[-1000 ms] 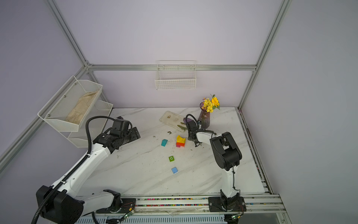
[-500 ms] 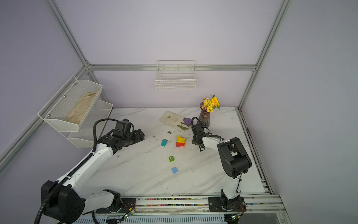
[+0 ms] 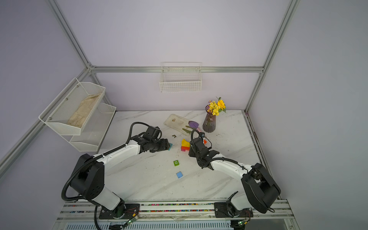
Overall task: Build the wood block tower
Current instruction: 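Move the right gripper back over the toppled stack while the left gripper approaches it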
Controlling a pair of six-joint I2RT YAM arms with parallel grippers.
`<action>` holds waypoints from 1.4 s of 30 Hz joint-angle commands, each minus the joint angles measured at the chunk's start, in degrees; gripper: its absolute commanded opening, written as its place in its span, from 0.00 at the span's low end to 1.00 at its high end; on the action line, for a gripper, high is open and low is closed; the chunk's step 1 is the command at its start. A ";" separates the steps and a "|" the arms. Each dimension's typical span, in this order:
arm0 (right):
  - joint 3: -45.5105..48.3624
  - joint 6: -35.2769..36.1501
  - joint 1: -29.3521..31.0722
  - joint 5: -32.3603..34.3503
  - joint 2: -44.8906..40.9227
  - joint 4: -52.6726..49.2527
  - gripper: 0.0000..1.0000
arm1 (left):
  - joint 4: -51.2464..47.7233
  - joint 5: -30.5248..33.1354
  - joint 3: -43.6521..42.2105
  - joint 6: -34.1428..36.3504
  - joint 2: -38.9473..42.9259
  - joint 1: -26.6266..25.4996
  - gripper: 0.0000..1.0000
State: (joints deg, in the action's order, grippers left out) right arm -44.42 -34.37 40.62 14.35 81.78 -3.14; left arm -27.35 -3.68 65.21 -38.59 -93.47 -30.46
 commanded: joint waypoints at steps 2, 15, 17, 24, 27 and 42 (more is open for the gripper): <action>-1.96 -1.23 1.30 0.59 3.57 1.74 0.54 | 2.56 -0.22 10.55 -1.00 -2.97 -1.53 0.74; -9.07 -1.76 1.14 2.29 13.84 1.47 0.49 | 1.46 -2.21 20.04 0.79 -12.22 -1.76 0.74; -9.75 -1.80 0.96 2.68 14.52 1.02 0.49 | 0.71 -2.16 21.44 1.07 -13.30 -1.79 0.74; -10.41 -1.58 -0.18 3.26 15.57 0.76 0.48 | -0.42 -2.18 24.36 1.55 -15.63 -1.80 0.74; -10.77 -1.53 -0.76 3.05 16.46 0.75 0.47 | -1.00 -2.42 25.50 1.72 -16.66 -1.78 0.74; -10.82 -1.49 -1.84 2.97 16.28 0.35 0.47 | -2.50 -2.78 29.10 2.42 -20.07 -1.79 0.74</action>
State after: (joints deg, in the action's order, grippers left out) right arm -54.15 -35.53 39.16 16.14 98.15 -2.28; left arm -29.91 -5.52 87.90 -37.67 -113.27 -32.23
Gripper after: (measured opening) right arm 0.467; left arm 0.740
